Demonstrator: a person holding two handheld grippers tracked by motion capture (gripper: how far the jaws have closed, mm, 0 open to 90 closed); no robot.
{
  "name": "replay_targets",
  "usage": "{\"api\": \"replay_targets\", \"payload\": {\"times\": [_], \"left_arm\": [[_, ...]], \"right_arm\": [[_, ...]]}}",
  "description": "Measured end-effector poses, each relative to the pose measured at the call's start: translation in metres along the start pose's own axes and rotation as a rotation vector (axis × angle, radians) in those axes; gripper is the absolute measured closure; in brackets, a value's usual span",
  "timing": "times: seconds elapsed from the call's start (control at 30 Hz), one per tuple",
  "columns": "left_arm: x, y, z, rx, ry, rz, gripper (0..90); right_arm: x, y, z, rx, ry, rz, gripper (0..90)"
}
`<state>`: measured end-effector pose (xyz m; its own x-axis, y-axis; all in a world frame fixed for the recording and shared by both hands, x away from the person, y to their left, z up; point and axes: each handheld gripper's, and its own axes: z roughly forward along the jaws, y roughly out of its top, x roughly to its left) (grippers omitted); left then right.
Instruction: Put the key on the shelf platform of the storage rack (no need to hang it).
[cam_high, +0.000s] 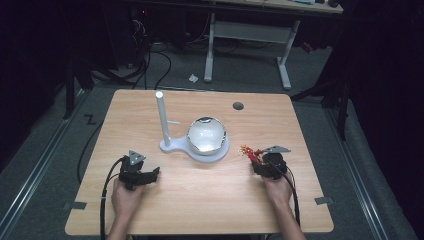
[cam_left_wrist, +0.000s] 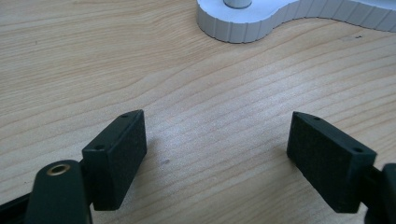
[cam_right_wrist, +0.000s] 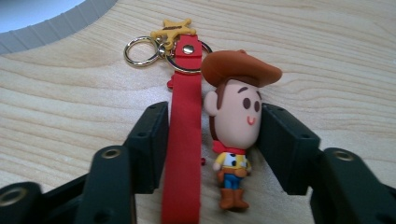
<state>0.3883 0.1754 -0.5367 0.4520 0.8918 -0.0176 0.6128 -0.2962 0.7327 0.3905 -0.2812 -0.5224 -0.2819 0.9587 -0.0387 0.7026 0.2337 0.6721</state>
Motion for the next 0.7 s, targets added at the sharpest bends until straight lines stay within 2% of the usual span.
{"api": "replay_targets", "payload": {"times": [0.07, 0.3, 0.37, 0.4, 0.7], "left_arm": [[0.0, 0.0, 0.0, 0.0, 0.0, 0.0, 20.4], [0.0, 0.0, 0.0, 0.0, 0.0, 0.0, 20.4], [0.0, 0.0, 0.0, 0.0, 0.0, 0.0, 20.4], [0.0, 0.0, 0.0, 0.0, 0.0, 0.0, 20.4], [0.0, 0.0, 0.0, 0.0, 0.0, 0.0, 20.4]], "right_arm": [[0.0005, 0.0004, -0.0003, -0.002, 0.0, -0.021, 49.6], [-0.0028, -0.0003, -0.0006, -0.007, 0.026, -0.02, 50.8], [-0.0034, -0.0004, -0.0035, -0.034, 0.038, -0.024, 60.3], [-0.004, 0.0002, -0.0054, -0.046, 0.043, -0.024, 60.4], [-0.0016, 0.0002, -0.0057, -0.04, 0.039, -0.057, 61.1]]}}
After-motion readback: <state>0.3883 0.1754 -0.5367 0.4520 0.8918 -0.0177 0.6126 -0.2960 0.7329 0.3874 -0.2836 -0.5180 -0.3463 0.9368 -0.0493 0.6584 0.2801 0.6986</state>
